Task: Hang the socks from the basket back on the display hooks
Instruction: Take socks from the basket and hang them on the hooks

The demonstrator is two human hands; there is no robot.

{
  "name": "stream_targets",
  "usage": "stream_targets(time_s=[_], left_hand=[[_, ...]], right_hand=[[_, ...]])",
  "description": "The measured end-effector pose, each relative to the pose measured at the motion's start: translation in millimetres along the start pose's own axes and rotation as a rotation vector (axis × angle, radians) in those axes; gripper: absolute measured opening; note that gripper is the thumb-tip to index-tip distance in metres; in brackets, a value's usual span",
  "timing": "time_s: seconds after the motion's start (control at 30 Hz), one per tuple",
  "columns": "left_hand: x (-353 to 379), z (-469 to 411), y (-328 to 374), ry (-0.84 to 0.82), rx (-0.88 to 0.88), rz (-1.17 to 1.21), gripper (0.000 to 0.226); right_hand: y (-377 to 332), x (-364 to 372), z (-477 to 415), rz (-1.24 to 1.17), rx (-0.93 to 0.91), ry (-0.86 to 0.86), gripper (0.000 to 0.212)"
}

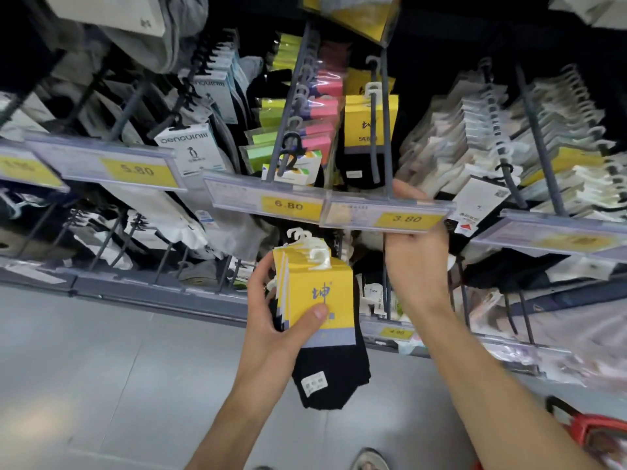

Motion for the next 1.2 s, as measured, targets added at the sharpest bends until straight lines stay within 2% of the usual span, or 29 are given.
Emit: stream_targets(time_s=[0.07,0.13,0.23,0.33,0.4,0.7,0.83,0.9,1.0,1.1,1.2], left_hand=[[1.4,-2.5,1.5,0.03,0.028,-0.01,0.082],[4.1,-4.5,2.9,0.043,0.058,-0.033,0.083],[10.3,-4.8,3.5,0.025,0.054,-0.016,0.068],[13.4,-3.6,0.7,0.015,0.02,0.021,0.051],[16.7,-4.0,-0.8,0.004,0.011,0.024,0.049],[26.0,-12.7,1.6,-0.018,0.06,0.016,0.054],[21.4,-16.9,7.5,-0.01,0.112,-0.013,0.07],[16.6,-17.0,12.5,0.023,0.134,-0.041,0.07],[6.4,-17.8,17.1,0.098,0.158,-0.075,0.058],[-2.0,-16.9,16.7,0.126,0.161,-0.106,0.054],[-9.5,-14.4,14.0,0.133,0.139,-0.106,0.053]], right_hand=[[-4.6,-3.3,46.9,0.031,-0.08,-0.001,0.015],[7.6,4.3,72.7,-0.011,-0.016,-0.078,0.026],[26.7,12.7,85.2,-0.026,0.1,-0.165,0.043],[40.6,5.1,80.1,-0.051,0.17,-0.152,0.041],[42.7,2.5,75.2,-0.084,0.176,-0.168,0.039],[62.5,-6.6,76.7,-0.253,0.262,-0.162,0.044],[59.4,-0.2,75.6,-0.391,0.19,-0.186,0.032],[62.4,-0.1,73.9,-0.451,0.187,-0.169,0.03],[70.2,-8.7,66.4,-0.532,0.221,-0.067,0.031],[63.1,-21.5,45.8,-0.473,0.15,0.039,0.032],[44.0,-25.4,14.0,-0.382,0.048,0.07,0.038]])
Point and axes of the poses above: each hand's wrist, its own z-axis away from the middle knuckle, its own x-axis out of the palm, y = z × x, the point moved 10 cm from there along -z, towards the middle knuckle, and after that the axes turned 5 degrees about -y, right-handed, at the moved point
